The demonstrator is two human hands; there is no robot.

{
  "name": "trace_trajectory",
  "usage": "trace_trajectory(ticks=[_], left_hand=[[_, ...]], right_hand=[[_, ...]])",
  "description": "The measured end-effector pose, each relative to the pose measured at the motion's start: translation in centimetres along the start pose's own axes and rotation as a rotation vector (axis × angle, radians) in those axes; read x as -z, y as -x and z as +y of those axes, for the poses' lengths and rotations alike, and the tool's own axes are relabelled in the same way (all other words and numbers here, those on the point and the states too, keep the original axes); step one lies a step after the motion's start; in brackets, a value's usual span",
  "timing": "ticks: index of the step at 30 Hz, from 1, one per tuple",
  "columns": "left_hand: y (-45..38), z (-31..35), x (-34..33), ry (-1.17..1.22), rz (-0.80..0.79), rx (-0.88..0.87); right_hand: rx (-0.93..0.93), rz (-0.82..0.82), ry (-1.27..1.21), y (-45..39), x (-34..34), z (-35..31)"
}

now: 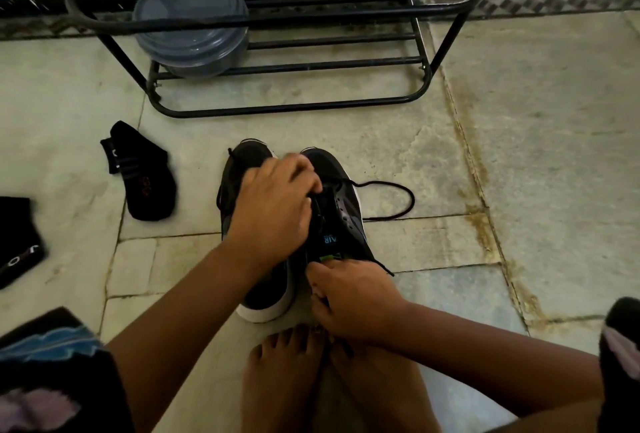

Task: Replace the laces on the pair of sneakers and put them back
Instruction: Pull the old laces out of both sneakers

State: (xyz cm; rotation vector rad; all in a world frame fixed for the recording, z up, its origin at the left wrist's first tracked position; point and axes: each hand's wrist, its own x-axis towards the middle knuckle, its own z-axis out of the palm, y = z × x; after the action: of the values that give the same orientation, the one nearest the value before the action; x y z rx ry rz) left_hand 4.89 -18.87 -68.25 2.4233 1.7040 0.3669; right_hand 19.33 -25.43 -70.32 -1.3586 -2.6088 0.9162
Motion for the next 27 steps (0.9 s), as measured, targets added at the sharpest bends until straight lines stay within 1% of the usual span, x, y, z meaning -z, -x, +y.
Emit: trace_trajectory(ticks=[2,4,7,11,15,19,23,25,27], left_hand=[[0.0,0.3,-1.0,-0.063,-0.115,0.011],[0.0,0.0,-1.8,-0.097,-0.157,0.028],[-0.1,-0.6,-2.0,-0.128,-0.152,0.051],[0.0,-1.3,-1.9,-0.152,-0.171,0.03],[0.0,-1.9,-1.6,-0.134,-0.164,0.015],[0.0,-1.6,-1.9,-0.108,-0.199,-0.01],[-0.3,-2.1,-1.6,0.003,-0.123,0.03],[-0.6,-2.7,-0.9,0.026,-0.041,0.065],[-0.7,-3.6,0.1,0.066,0.064,0.142]], right_hand=[[-0.004,-0.003,0.008,0.0,-0.1,0.0],[-0.002,-0.006,0.017,0.0,-0.1,0.0],[0.016,0.009,0.01,0.0,-0.1,0.1],[0.028,0.03,0.019,0.1,-0.3,0.1],[0.022,0.017,0.013,0.0,-0.3,0.2],[0.008,-0.009,0.012,0.0,0.0,0.0],[0.006,-0.02,0.028,0.0,0.1,-0.2],[0.001,-0.031,0.029,-0.1,0.1,-0.1],[-0.002,-0.047,0.02,0.0,0.2,-0.1]])
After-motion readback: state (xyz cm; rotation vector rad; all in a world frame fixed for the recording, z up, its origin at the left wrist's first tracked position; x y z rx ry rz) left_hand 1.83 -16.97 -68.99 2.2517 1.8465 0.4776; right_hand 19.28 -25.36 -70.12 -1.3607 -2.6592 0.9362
